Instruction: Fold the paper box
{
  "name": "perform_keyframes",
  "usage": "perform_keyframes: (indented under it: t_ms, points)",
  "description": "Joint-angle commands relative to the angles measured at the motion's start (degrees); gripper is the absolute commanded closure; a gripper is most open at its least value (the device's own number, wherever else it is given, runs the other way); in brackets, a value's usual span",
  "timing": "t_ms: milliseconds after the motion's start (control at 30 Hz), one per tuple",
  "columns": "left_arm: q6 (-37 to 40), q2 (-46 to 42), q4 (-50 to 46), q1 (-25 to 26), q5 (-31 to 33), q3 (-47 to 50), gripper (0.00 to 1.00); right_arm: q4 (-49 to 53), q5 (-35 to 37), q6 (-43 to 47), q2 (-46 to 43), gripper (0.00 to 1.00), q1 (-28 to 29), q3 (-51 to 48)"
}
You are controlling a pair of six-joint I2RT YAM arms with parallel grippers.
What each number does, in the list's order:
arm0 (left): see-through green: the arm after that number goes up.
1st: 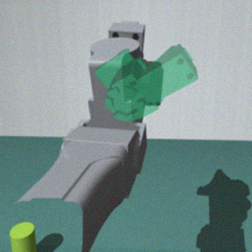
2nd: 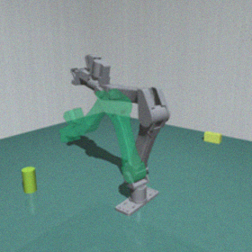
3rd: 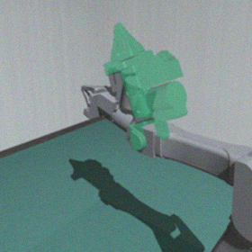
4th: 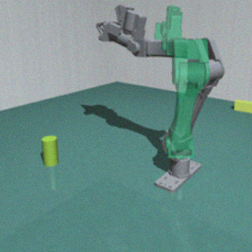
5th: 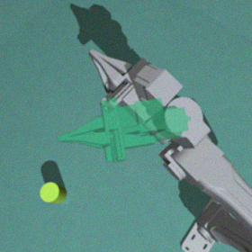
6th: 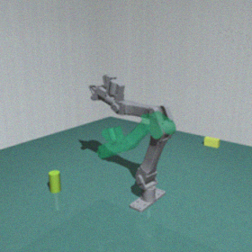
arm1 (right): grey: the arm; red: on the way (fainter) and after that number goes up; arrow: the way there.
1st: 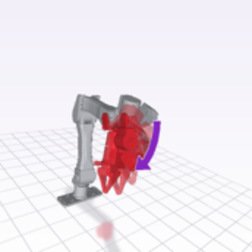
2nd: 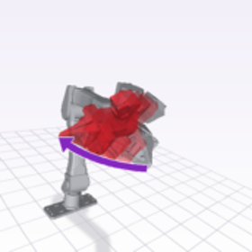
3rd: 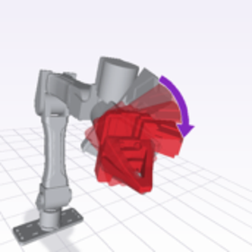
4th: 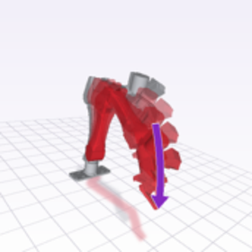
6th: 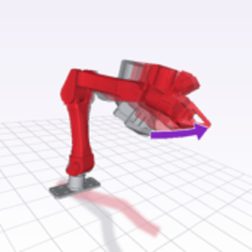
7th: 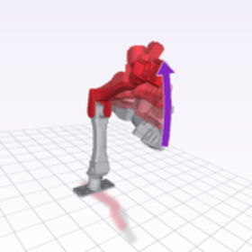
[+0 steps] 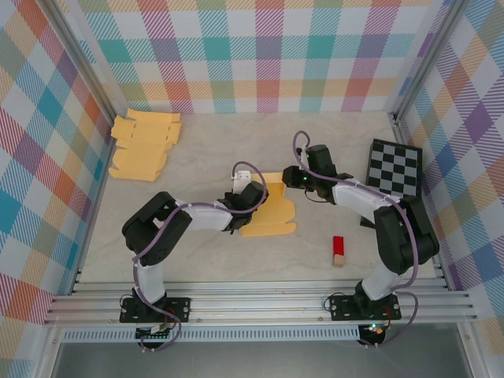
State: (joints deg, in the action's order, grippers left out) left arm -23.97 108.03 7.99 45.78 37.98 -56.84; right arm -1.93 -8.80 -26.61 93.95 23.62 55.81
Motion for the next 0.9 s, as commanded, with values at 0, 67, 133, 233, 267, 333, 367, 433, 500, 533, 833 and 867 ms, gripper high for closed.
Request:
perform_keyframes:
  t_ms: [0,67,133,233,267,333,367,433,500,533,833,867]
  points:
    - [3.73,-2.61,-3.03,-0.41,-6.85,1.25,0.76,7.71,4.69,-0.02,0.46,0.86,0.03,-2.38]
    - [4.65,-4.17,-4.10,-0.62,-8.36,1.01,0.69,8.26,5.72,0.16,0.29,0.86,0.06,-2.31]
    - [5.03,-5.52,-6.05,-0.85,-9.48,0.35,0.61,8.51,6.19,0.17,0.08,0.85,0.05,-2.24]
    - [4.56,-8.92,-8.63,-1.29,-11.75,0.60,0.53,9.54,6.97,-0.26,-0.23,0.85,0.03,-1.70]
    - [4.16,-10.75,-9.68,-1.44,-12.81,0.81,0.51,9.83,7.27,-0.38,-0.34,0.85,0.03,-1.51]
    - [3.32,-14.17,-12.52,-1.61,-15.05,0.76,0.49,10.15,7.53,-0.46,-0.80,0.84,0.07,-1.24]
    - [2.81,-15.95,-14.54,-1.71,-16.14,0.44,0.48,10.48,7.56,-0.45,-0.93,0.83,0.04,-1.00]
    - [1.91,-19.08,-18.23,-1.93,-18.61,-0.33,0.47,11.28,7.61,-0.37,-1.33,0.82,0.03,-0.38]
    - [0.74,-21.78,-21.04,-2.33,-21.05,-0.90,0.45,11.72,7.65,-0.28,-1.90,0.80,0.05,0.06]
    - [0.20,-23.14,-22.14,-2.55,-22.31,-1.08,0.44,11.98,7.74,-0.12,-2.28,0.78,0.03,0.32]
    - [-5.34,-29.00,-21.35,-9.58,-28.73,-1.90,0.42,13.93,7.01,0.69,-4.30,0.67,0.11,2.57]
    - [-5.46,-28.24,-21.26,-10.64,-29.50,-2.55,0.42,14.24,6.60,0.83,-4.31,0.65,0.11,2.91]
